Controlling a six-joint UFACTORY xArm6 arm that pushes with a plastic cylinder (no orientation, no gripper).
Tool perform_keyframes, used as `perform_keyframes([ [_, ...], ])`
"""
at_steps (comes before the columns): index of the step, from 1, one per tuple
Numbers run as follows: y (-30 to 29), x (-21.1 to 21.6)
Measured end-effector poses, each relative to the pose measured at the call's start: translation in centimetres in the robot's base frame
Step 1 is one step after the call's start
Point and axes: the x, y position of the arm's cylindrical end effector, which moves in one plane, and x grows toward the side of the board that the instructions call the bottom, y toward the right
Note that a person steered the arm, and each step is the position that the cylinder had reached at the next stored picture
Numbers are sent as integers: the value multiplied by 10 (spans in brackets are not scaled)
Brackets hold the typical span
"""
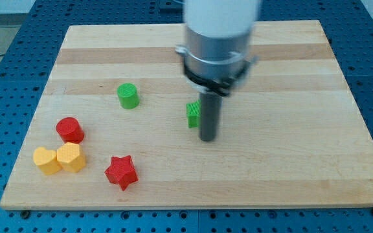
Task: Move the blue cube towards the bottom right
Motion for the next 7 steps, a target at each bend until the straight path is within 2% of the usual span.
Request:
perform_keyframes([
  [1, -49, -48],
  [2, -48, -104],
  [3, -1, -105],
  [4, 64, -51],
  [5, 90, -29],
  [6, 42, -41],
  [7, 40, -28],
])
